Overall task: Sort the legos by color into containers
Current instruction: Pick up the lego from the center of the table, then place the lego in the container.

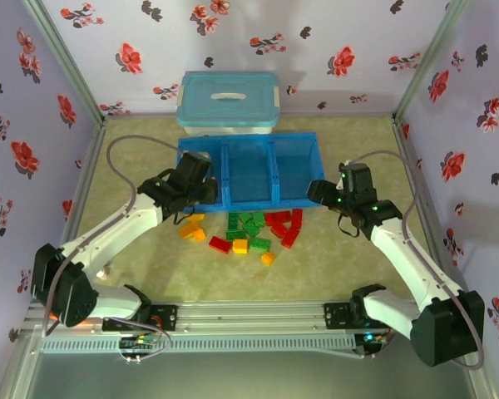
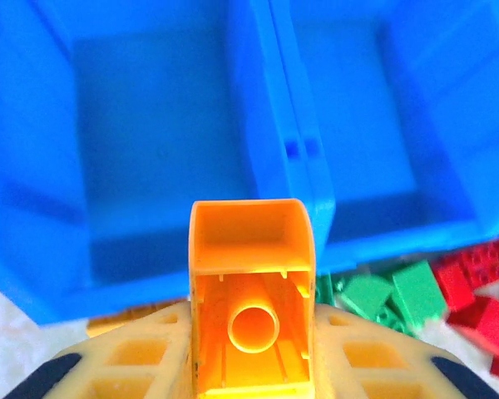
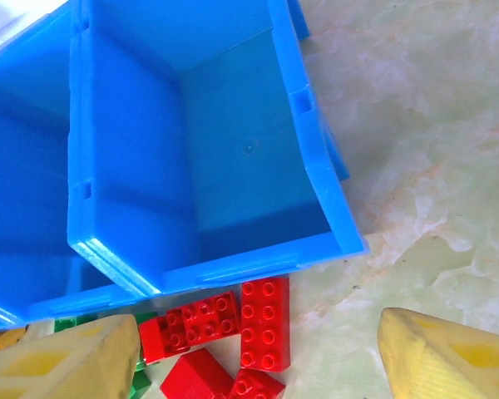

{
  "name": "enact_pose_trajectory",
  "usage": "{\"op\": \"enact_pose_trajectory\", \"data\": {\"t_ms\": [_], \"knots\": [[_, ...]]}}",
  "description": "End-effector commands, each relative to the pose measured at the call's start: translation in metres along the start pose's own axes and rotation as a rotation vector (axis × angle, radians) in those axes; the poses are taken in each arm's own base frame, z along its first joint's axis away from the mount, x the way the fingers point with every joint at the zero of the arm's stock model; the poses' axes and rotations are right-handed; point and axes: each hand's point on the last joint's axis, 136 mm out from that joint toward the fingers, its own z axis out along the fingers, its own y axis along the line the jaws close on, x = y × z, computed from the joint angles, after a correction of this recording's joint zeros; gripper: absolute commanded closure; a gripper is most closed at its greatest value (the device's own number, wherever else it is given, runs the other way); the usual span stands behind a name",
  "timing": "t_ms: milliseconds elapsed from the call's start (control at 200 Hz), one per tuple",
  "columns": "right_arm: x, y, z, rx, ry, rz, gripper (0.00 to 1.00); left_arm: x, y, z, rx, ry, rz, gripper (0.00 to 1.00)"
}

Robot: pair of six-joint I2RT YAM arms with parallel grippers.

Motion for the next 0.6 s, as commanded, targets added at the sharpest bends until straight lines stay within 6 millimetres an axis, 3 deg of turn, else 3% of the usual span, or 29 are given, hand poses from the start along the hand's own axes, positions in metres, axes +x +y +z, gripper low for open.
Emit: {"op": "enact_pose_trajectory", "data": {"t_ms": [0, 260, 290, 360, 400, 450, 595], "knots": [[0.002, 0.012, -0.01, -0.029, 0.008, -0.03, 0.23, -0.019, 0.007, 0.014, -0.021, -0.004, 0.021, 0.73], [0.023, 0.019, -0.013, -0.031, 0.059, -0.086, 0.23, -0.04, 0.02, 0.047, -0.034, 0.016, -0.022, 0.71], [0.024, 0.021, -0.013, -0.033, 0.064, -0.094, 0.23, -0.042, 0.02, 0.048, -0.037, 0.018, -0.023, 0.67], [0.027, 0.027, -0.016, -0.044, 0.072, -0.122, 0.21, -0.045, 0.019, 0.045, -0.036, 0.022, -0.021, 0.39], [0.028, 0.031, -0.016, -0.05, 0.077, -0.143, 0.21, -0.047, 0.018, 0.042, -0.027, 0.014, -0.024, 0.29], [0.029, 0.036, -0.018, -0.06, 0.08, -0.169, 0.2, -0.048, 0.017, 0.036, -0.02, 0.001, -0.028, 0.24], [0.033, 0.052, -0.017, -0.091, 0.104, -0.241, 0.19, -0.044, 0.021, 0.02, -0.011, -0.027, -0.049, 0.22]]}}
